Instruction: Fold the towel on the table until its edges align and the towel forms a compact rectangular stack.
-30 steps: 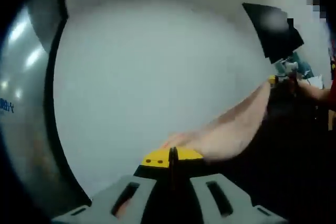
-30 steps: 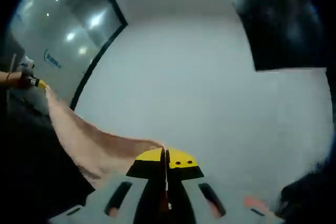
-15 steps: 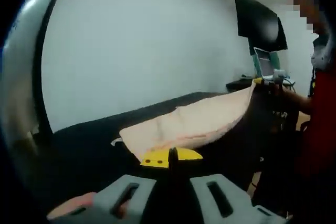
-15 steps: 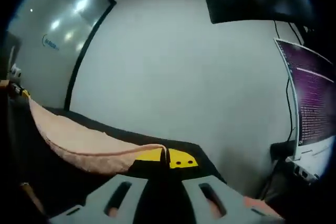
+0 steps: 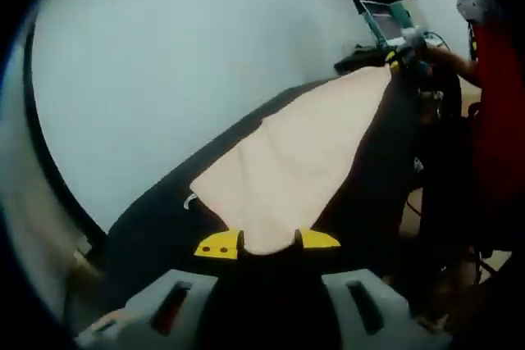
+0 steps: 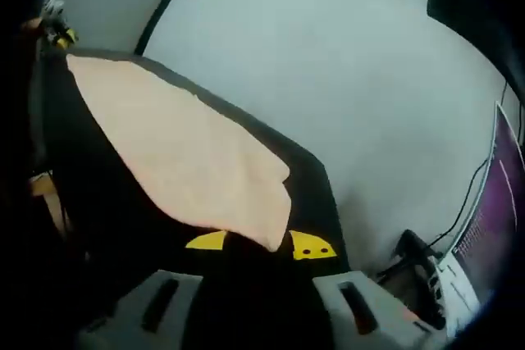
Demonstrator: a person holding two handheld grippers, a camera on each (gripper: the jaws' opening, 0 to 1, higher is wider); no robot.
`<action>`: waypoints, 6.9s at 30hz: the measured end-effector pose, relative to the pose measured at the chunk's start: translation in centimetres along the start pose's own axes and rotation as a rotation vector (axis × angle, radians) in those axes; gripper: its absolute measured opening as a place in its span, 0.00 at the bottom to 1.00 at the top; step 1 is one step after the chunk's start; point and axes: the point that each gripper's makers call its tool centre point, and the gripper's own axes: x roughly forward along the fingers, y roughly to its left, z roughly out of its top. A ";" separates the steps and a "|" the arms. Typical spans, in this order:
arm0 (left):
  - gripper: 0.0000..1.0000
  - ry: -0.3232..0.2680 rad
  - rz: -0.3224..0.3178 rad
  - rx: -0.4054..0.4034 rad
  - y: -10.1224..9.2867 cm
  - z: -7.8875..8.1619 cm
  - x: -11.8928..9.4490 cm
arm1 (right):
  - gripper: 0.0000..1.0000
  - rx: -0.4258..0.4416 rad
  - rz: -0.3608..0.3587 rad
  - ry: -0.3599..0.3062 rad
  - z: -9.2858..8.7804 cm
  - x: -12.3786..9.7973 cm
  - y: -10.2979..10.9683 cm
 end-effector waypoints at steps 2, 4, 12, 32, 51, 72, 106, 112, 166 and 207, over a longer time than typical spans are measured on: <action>0.20 0.057 0.022 0.092 0.2 0.1 -0.2 | 0.20 -0.014 0.001 -0.018 0.6 -0.6 -0.1; 0.20 0.100 0.011 0.180 -0.1 0.2 0.2 | 0.20 -0.025 0.022 -0.037 1.2 -0.8 -0.2; 0.21 0.256 -0.052 0.412 0.1 -1.6 2.3 | 0.22 -0.241 0.047 0.019 1.8 -1.7 -0.9; 0.00 0.282 -0.114 0.538 -0.1 -3.0 3.0 | 0.04 -0.804 0.239 0.079 -2.5 1.1 3.7; 0.00 -0.025 -0.063 0.281 1.1 4.3 -5.7 | 0.00 -0.557 0.393 -0.100 2.4 -7.7 -0.6; 0.00 0.329 -0.186 0.394 5.0 3.5 0.1 | 0.00 -0.483 0.450 0.094 4.6 2.5 -4.0; 0.00 0.533 -0.379 0.544 12.5 -1.1 14.7 | 0.00 -0.564 0.561 0.392 0.4 19.8 -3.6; 0.00 0.504 -0.399 0.543 12.7 -1.5 15.7 | 0.00 -0.560 0.576 0.389 0.2 20.5 -3.8; 0.17 0.157 -0.164 0.356 4.0 3.6 7.9 | 0.19 -0.254 0.485 0.116 6.9 12.5 -3.5; 0.00 0.213 -0.022 0.402 5.2 -3.8 7.6 | 0.00 -0.769 0.352 0.168 -2.3 10.8 -1.0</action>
